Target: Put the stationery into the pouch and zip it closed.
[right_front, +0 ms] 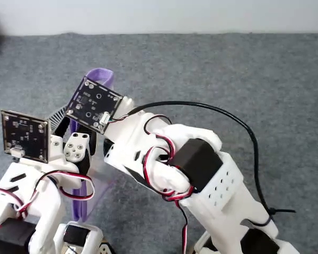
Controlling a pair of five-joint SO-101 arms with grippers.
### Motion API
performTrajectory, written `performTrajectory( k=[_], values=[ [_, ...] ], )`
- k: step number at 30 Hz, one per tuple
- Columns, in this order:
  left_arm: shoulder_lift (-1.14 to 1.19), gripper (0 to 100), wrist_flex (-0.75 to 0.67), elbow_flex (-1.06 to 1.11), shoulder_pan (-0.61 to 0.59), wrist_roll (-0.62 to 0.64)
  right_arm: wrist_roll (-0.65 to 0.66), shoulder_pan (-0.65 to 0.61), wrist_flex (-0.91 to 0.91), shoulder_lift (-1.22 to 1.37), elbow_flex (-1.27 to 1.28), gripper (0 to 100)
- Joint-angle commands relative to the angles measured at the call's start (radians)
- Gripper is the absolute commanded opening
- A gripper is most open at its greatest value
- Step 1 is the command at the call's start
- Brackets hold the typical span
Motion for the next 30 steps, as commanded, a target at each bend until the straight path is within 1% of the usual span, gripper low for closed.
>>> performTrajectory(
  k=[1,10,21,24,27,30],
  values=[
    [-0.014,1,-0.002,-0.056,-0.003,0.005,0.031,0.021,-0.062,-0.030,-0.003,16.6],
    [-0.014,1,-0.002,-0.054,-0.003,0.005,0.031,0.070,-0.124,-0.030,-0.005,16.5],
    [-0.014,1,-0.006,-0.054,-0.003,0.005,0.031,0.067,-0.140,0.030,-0.006,16.4],
    [-0.014,1,-0.002,-0.056,-0.003,0.003,0.038,0.067,-0.150,0.028,-0.006,11.4],
    [-0.014,1,-0.002,-0.056,-0.003,0.003,0.114,0.067,-0.162,0.027,-0.006,5.3],
    [-0.014,1,-0.006,-0.054,-0.003,0.003,0.147,0.067,-0.183,0.027,-0.008,1.9]
  ],
)
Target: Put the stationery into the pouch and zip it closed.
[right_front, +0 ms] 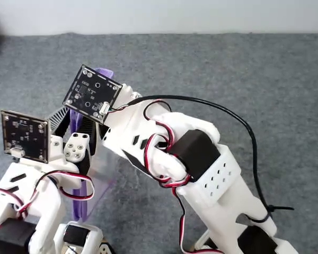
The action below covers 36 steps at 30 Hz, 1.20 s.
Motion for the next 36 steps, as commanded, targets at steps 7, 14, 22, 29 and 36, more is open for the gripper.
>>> performTrajectory(
  k=[7,14,22,29,36],
  values=[
    [-0.014,1,-0.002,-0.061,-0.003,0.003,0.155,0.096,-0.087,0.007,-0.009,0.9],
    [-0.015,1,-0.008,-0.061,-0.003,0.003,0.272,0.262,-0.226,0.081,-0.003,0.9],
    [-0.029,1,-0.008,-0.073,-0.003,0.003,0.302,0.337,-0.295,0.160,-0.002,0.9],
    [-0.044,1,-0.003,-0.074,-0.012,0.003,0.304,0.392,-0.329,0.225,-0.003,0.9],
    [-0.044,1,-0.003,-0.074,-0.052,0.003,0.298,0.441,-0.329,0.254,-0.003,0.9]
  ],
)
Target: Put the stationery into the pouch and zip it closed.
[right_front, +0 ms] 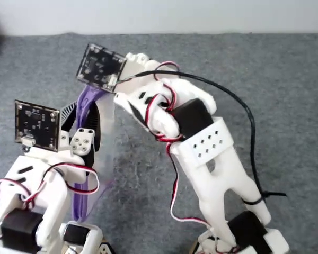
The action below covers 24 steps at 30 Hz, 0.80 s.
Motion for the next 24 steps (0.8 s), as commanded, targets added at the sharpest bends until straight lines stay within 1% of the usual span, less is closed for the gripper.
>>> performTrajectory(
  k=[1,14,24],
  values=[
    [-0.054,1,-0.003,-0.082,-0.031,0.006,0.005,0.139,-0.025,0.054,0.002,0.9],
    [-0.054,1,-0.003,-0.102,-0.029,0.008,0.005,0.151,-0.041,0.059,0.006,0.9],
    [-0.054,1,-0.002,-0.136,-0.029,0.008,0.011,0.249,-0.148,0.142,0.017,0.9]
  ],
)
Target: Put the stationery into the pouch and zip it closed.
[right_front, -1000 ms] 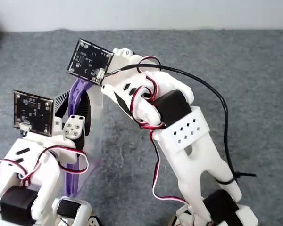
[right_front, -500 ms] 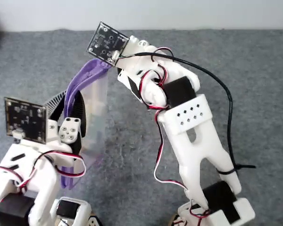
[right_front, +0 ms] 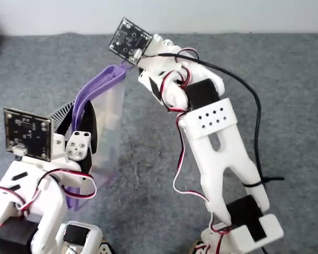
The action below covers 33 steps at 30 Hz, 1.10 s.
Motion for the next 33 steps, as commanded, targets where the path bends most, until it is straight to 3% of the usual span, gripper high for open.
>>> performTrajectory(
  k=[1,13,33],
  values=[
    [-0.043,1,-0.002,-0.097,-0.029,0.005,0.011,0.104,-0.041,0.024,0.000,0.9],
    [-0.043,1,-0.002,-0.136,-0.029,0.005,0.012,0.125,-0.077,0.067,-0.003,0.8],
    [-0.041,2,-0.008,-0.073,-0.021,0.005,0.012,0.056,0.091,-0.101,-0.021,0.8]
  ],
)
